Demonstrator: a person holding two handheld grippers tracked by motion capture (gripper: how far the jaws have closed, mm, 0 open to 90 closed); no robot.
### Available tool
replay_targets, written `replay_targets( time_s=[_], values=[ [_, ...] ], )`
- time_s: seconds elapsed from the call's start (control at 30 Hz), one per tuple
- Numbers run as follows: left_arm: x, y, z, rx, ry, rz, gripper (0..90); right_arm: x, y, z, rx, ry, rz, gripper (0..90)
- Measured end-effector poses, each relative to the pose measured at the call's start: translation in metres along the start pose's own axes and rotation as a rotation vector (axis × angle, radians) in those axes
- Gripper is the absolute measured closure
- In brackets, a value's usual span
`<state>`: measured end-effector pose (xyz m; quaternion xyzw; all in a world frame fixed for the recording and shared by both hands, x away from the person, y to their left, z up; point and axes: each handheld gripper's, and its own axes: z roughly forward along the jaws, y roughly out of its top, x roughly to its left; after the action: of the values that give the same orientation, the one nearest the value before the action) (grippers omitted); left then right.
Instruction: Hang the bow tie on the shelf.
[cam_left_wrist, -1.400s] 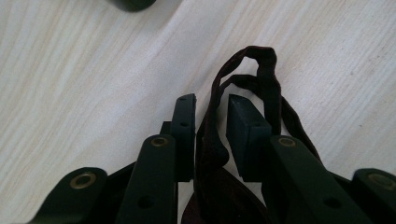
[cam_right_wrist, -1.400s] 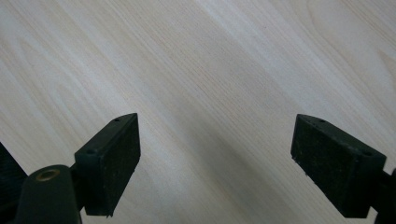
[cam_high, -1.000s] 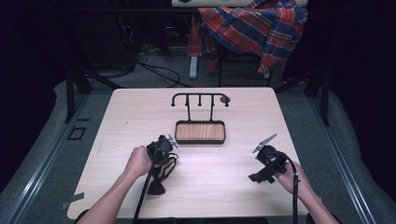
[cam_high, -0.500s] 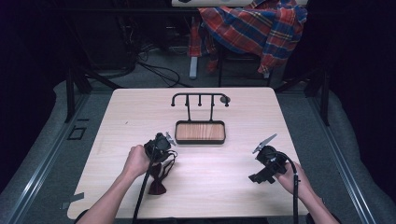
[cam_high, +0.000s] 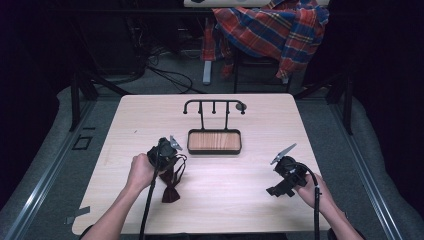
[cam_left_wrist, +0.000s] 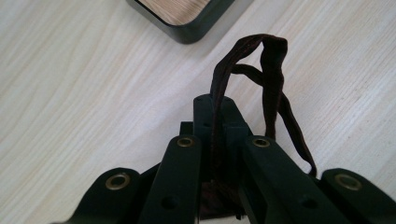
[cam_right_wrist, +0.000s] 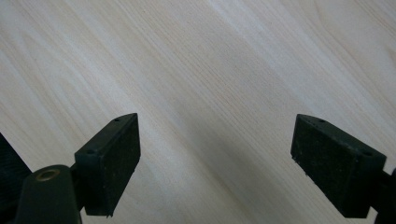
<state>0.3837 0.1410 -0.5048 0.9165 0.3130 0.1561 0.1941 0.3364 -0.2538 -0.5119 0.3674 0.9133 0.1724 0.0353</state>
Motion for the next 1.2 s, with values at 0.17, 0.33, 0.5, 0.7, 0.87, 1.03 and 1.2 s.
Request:
replay_targets(
  time_s=[0.17, 0.33, 0.5, 0.7, 0.87, 1.03, 1.2],
  values=[
    [0.003, -0.001, -0.009, -0.030, 0.015, -0.016, 88.4, 0.000, 0.000, 0.000, 0.004, 0.004, -0.001, 15.7],
    [0.006, -0.001, -0.016, -0.048, 0.031, -0.035, 88.5, 0.000, 0.000, 0.000, 0.010, 0.001, -0.010, 15.7],
    [0.010, 0.001, -0.024, -0.079, 0.049, -0.060, 88.5, -0.001, -0.001, -0.001, 0.009, -0.002, -0.011, 15.7],
    [0.012, 0.002, -0.028, -0.089, 0.059, -0.069, 88.5, 0.001, -0.001, -0.001, 0.001, -0.002, -0.008, 15.7],
    [0.015, 0.002, -0.032, -0.107, 0.067, -0.082, 88.5, 0.001, -0.001, -0.001, -0.002, 0.004, -0.004, 15.7],
    [0.019, 0.002, -0.035, -0.116, 0.082, -0.093, 88.5, 0.001, 0.000, -0.001, 0.001, 0.007, -0.015, 15.7],
    [0.023, 0.004, -0.038, -0.133, 0.090, -0.107, 88.6, 0.002, 0.000, -0.003, -0.012, -0.005, -0.016, 15.7]
  ],
)
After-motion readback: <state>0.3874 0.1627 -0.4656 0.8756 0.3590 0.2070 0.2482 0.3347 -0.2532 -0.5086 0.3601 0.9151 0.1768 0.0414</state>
